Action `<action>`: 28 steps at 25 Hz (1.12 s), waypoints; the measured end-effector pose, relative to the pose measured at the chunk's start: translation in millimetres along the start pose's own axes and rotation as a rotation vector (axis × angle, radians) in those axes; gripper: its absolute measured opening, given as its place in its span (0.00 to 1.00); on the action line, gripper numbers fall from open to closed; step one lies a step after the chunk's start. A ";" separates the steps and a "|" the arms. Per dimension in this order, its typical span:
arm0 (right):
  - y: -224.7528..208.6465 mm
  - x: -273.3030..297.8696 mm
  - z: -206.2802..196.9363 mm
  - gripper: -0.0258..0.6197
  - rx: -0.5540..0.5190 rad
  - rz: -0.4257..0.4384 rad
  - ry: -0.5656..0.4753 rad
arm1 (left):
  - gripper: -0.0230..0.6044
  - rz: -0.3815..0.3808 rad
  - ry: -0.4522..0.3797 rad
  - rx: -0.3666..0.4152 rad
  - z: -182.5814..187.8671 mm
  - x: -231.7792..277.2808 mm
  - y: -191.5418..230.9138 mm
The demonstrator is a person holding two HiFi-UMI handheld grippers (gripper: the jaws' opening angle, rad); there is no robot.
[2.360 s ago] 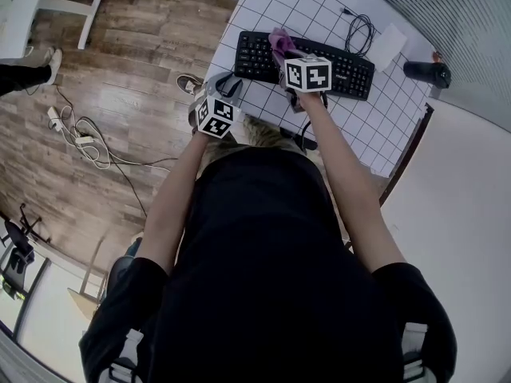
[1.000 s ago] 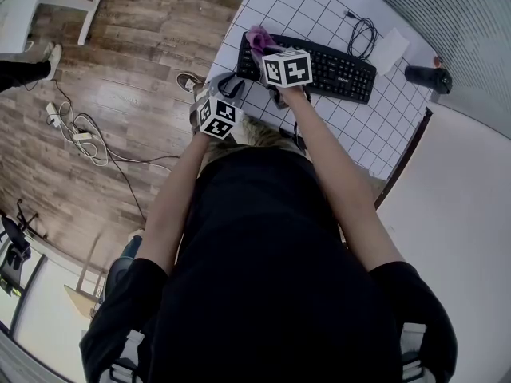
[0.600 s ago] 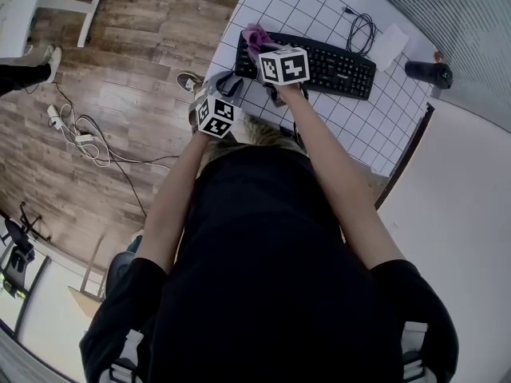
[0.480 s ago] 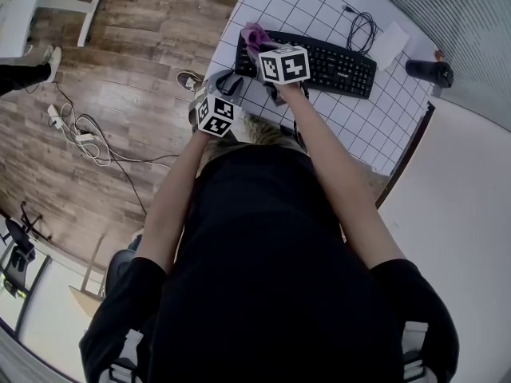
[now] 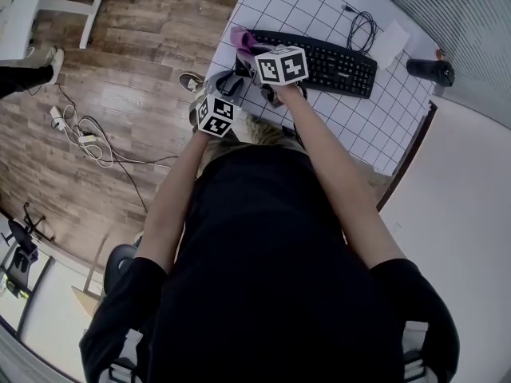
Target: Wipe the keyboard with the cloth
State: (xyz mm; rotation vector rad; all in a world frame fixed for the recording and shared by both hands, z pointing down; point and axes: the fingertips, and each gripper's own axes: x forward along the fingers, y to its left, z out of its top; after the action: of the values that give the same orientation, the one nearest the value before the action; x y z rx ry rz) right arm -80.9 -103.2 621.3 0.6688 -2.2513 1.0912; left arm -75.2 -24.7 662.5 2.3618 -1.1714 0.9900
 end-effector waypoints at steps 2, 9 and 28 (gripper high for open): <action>12.5 -4.7 1.7 0.14 -0.001 0.063 -0.038 | 0.22 0.001 0.000 0.002 -0.7 -0.7 0.9; 24.5 -57.9 12.2 0.14 -0.046 0.145 -0.202 | 0.22 0.016 -0.001 0.008 -1.6 -1.0 2.5; -198.8 -331.9 -58.7 0.14 0.115 -0.416 -0.423 | 0.22 0.013 -0.001 0.000 2.0 -2.0 3.9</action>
State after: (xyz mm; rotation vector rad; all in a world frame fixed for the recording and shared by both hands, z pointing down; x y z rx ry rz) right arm 302.2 -99.7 541.7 1.4565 -2.2386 0.9361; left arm -78.2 -27.0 659.6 2.3584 -1.1879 0.9930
